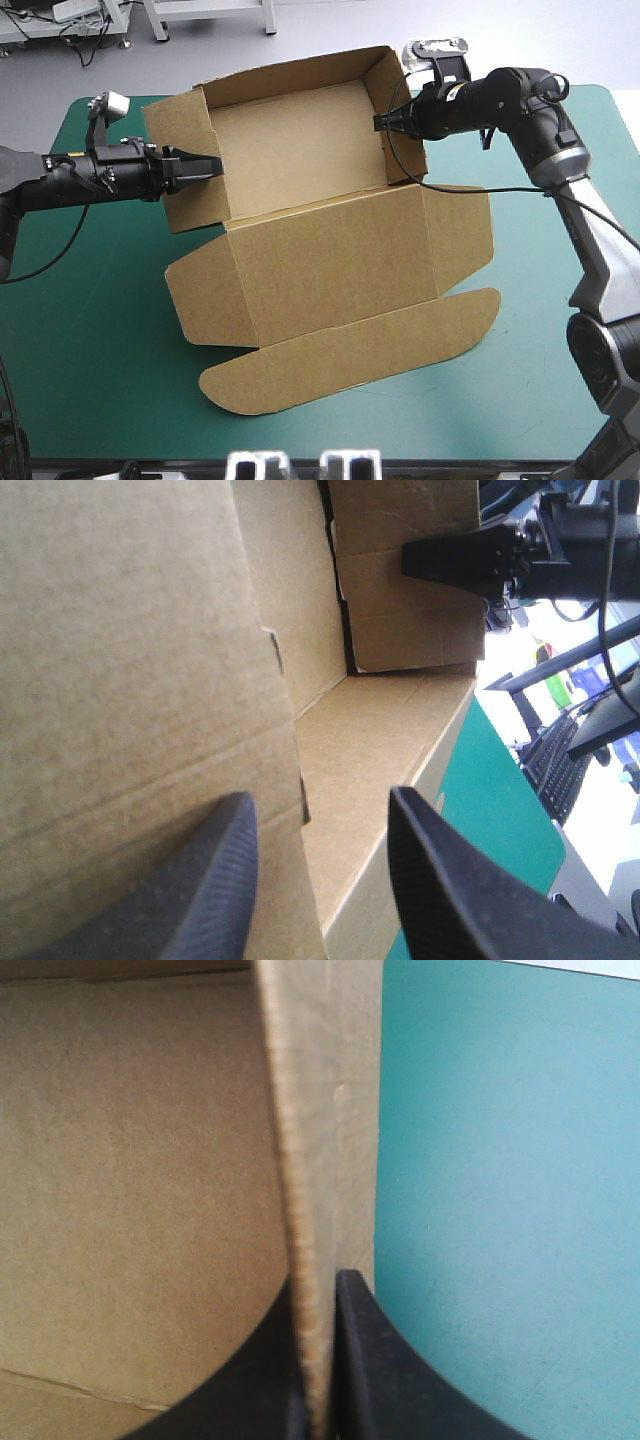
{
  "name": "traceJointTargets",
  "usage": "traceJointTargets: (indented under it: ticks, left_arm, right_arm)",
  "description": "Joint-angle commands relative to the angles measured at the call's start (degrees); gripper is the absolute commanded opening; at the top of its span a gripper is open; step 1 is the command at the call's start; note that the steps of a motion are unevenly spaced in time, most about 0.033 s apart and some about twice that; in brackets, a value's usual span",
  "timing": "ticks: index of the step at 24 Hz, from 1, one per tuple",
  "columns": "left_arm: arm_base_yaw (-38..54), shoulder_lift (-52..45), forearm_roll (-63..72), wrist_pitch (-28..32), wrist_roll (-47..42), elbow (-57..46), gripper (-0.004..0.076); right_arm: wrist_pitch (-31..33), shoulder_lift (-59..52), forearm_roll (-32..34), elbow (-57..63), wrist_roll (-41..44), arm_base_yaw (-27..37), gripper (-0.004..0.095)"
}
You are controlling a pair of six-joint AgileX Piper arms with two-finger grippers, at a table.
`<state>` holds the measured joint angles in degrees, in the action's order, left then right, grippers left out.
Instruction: Fold the box
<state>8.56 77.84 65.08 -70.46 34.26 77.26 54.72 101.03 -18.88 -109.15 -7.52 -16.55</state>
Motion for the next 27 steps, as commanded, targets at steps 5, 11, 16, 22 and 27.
traceJointTargets:
  ticks: [5,11,16,22,27]
  left_arm:
    - [1.2,-1.9,16.3,6.1,4.1,2.2,0.0295]
    - [16.2,-1.8,16.2,7.8,2.2,8.9,0.0277]
    - [24.7,-1.7,11.0,7.8,1.7,8.9,0.0275]
    - [24.9,2.6,4.9,7.6,-0.6,8.8,0.0264]
    - [23.7,5.5,4.2,5.0,-0.8,8.5,0.0264]
  right_arm:
    - [-1.2,-3.1,-2.5,-1.7,2.3,0.2,-0.0014]
    - [2.6,-6.2,-2.4,-1.8,3.0,5.3,-0.0015]
    - [3.9,-9.9,-2.5,-1.8,2.9,9.4,-0.0015]
    - [7.3,-14.3,-3.2,-1.8,1.9,13.2,-0.0015]
    - [7.8,-16.7,-4.4,-1.8,1.9,13.7,-0.0015]
